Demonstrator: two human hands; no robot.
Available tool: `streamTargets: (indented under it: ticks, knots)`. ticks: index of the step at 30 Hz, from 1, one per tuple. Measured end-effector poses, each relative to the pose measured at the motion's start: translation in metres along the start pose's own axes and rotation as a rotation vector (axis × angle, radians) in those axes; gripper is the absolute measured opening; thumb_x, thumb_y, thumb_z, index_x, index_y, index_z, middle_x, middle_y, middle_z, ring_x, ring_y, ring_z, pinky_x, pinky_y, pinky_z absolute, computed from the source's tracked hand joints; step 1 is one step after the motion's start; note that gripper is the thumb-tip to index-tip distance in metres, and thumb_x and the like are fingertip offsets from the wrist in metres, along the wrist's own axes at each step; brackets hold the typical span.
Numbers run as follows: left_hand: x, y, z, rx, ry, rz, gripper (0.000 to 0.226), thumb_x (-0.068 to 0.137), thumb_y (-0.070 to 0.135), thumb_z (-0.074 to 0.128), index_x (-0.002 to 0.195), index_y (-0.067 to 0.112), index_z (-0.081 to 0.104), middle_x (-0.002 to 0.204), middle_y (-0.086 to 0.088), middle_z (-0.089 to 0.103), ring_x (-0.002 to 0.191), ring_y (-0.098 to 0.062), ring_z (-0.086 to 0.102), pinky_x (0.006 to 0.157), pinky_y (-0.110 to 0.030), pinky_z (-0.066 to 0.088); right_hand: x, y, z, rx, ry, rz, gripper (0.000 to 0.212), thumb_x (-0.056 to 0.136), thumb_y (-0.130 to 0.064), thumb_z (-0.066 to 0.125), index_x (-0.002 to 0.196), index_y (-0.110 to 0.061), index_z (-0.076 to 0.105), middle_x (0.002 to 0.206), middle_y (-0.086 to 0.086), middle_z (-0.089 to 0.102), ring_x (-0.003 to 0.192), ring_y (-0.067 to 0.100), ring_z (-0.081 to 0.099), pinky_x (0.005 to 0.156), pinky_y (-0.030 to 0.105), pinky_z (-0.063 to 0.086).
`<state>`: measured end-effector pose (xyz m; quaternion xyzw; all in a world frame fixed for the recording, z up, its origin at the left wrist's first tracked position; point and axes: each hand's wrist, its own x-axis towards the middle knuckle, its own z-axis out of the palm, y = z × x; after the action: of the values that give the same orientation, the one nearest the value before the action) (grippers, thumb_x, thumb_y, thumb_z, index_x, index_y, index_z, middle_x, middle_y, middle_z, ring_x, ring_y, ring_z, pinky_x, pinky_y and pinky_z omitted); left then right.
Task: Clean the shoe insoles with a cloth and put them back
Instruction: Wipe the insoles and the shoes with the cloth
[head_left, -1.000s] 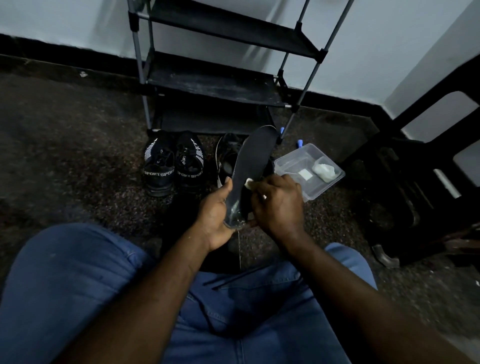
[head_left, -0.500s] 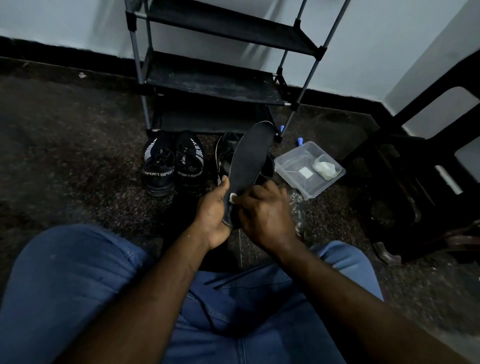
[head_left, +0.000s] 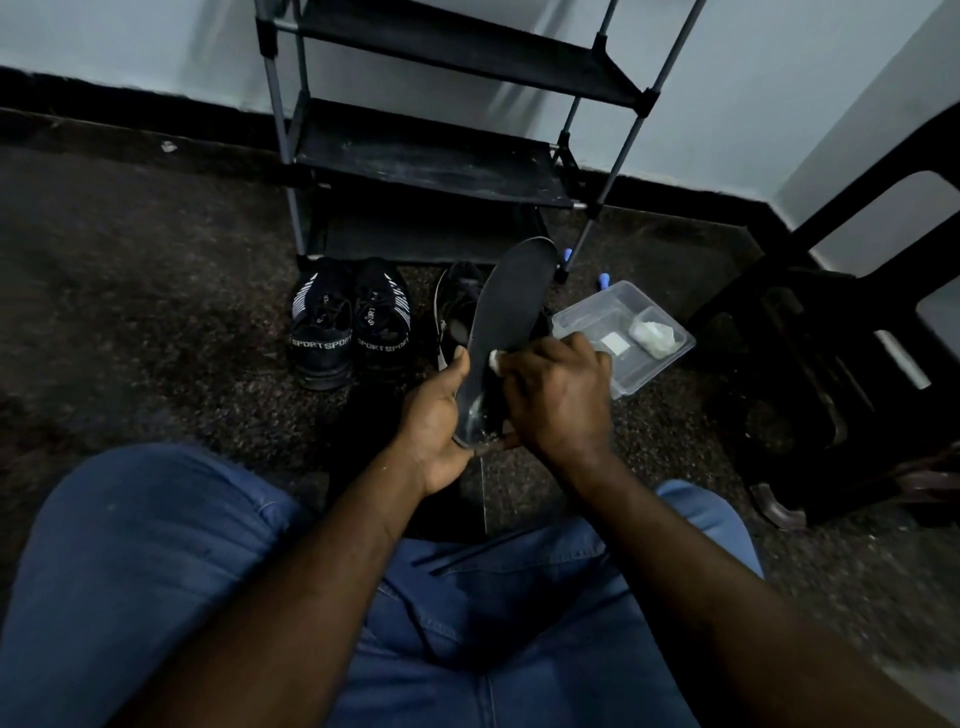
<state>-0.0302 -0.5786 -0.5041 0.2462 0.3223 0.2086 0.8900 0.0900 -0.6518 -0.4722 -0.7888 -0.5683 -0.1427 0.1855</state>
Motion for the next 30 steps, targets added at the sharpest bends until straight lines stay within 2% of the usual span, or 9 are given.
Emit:
streamTargets:
  ticks: [2, 5, 7, 11, 16, 20, 26, 28, 30]
  knots:
    - [0.001, -0.002, -0.003, 0.007, -0.004, 0.009, 0.042, 0.106, 0.049, 0.040, 0.106, 0.017, 0.068, 0.088, -0.002, 0.078, 0.076, -0.016, 0.075, 0.064, -0.029, 0.061, 0.000, -0.004, 0.001, 0.022, 0.011, 0.037, 0.028, 0.090, -0.041, 0.053, 0.095, -0.029, 0.078, 0.087, -0.006, 0.067, 0.089, 0.026, 0.053, 0.075, 0.042, 0.041]
    - [0.001, 0.000, -0.005, -0.021, 0.014, 0.010, 0.053, 0.105, 0.052, 0.040, 0.129, 0.014, 0.067, 0.112, -0.006, 0.074, 0.091, -0.018, 0.072, 0.075, -0.030, 0.059, -0.015, -0.022, 0.006, 0.014, -0.056, -0.151, 0.027, 0.087, -0.038, 0.055, 0.099, -0.032, 0.079, 0.084, -0.006, 0.063, 0.088, 0.026, 0.050, 0.072, 0.040, 0.040]
    - [0.003, 0.000, -0.005, -0.026, 0.012, 0.014, 0.055, 0.105, 0.053, 0.041, 0.135, 0.013, 0.064, 0.122, -0.008, 0.070, 0.098, -0.020, 0.070, 0.079, -0.031, 0.058, -0.014, -0.021, 0.003, -0.016, -0.060, -0.191, 0.026, 0.089, -0.039, 0.056, 0.101, -0.034, 0.078, 0.086, -0.008, 0.064, 0.089, 0.025, 0.050, 0.072, 0.040, 0.038]
    - [0.006, -0.003, -0.003, -0.029, 0.000, 0.014, 0.048, 0.107, 0.048, 0.035, 0.116, 0.016, 0.069, 0.102, -0.005, 0.077, 0.080, -0.016, 0.075, 0.062, -0.027, 0.060, -0.001, -0.010, -0.002, 0.003, 0.010, 0.048, 0.022, 0.090, -0.040, 0.059, 0.099, -0.033, 0.078, 0.089, -0.009, 0.067, 0.090, 0.025, 0.053, 0.073, 0.039, 0.037]
    - [0.008, -0.003, -0.009, -0.054, 0.025, 0.027, 0.054, 0.104, 0.054, 0.041, 0.125, 0.013, 0.069, 0.115, -0.009, 0.073, 0.092, -0.019, 0.072, 0.073, -0.028, 0.060, -0.017, -0.025, -0.001, -0.032, -0.105, -0.216, 0.025, 0.089, -0.040, 0.055, 0.099, -0.034, 0.077, 0.086, -0.008, 0.065, 0.089, 0.025, 0.051, 0.071, 0.039, 0.035]
    - [0.011, -0.001, -0.004, -0.054, -0.015, 0.021, 0.051, 0.107, 0.049, 0.033, 0.114, 0.014, 0.068, 0.095, -0.006, 0.078, 0.078, -0.015, 0.075, 0.063, -0.027, 0.060, 0.002, -0.007, -0.006, -0.021, -0.025, 0.017, 0.027, 0.092, -0.042, 0.055, 0.098, -0.031, 0.079, 0.092, -0.009, 0.070, 0.090, 0.023, 0.053, 0.074, 0.040, 0.038]
    - [0.010, -0.001, -0.009, -0.044, 0.054, 0.068, 0.056, 0.103, 0.051, 0.045, 0.136, 0.009, 0.064, 0.132, -0.014, 0.068, 0.111, -0.025, 0.067, 0.090, -0.035, 0.056, -0.021, -0.026, 0.001, -0.029, -0.102, -0.191, 0.027, 0.088, -0.039, 0.054, 0.099, -0.032, 0.077, 0.084, -0.007, 0.065, 0.087, 0.026, 0.053, 0.071, 0.040, 0.040]
    - [0.010, 0.000, -0.006, -0.024, 0.027, 0.077, 0.052, 0.105, 0.049, 0.042, 0.131, 0.010, 0.065, 0.123, -0.009, 0.073, 0.101, -0.020, 0.071, 0.081, -0.031, 0.061, -0.011, -0.017, -0.002, -0.037, -0.043, -0.075, 0.021, 0.088, -0.037, 0.059, 0.097, -0.032, 0.077, 0.087, -0.008, 0.068, 0.088, 0.026, 0.055, 0.072, 0.040, 0.039]
    - [0.013, -0.004, -0.006, -0.030, 0.016, 0.068, 0.040, 0.106, 0.046, 0.043, 0.117, 0.014, 0.065, 0.099, 0.000, 0.079, 0.084, -0.013, 0.075, 0.069, -0.028, 0.061, -0.002, -0.007, -0.003, -0.043, 0.008, 0.078, 0.018, 0.091, -0.037, 0.062, 0.095, -0.030, 0.078, 0.089, -0.007, 0.070, 0.088, 0.026, 0.056, 0.073, 0.039, 0.037]
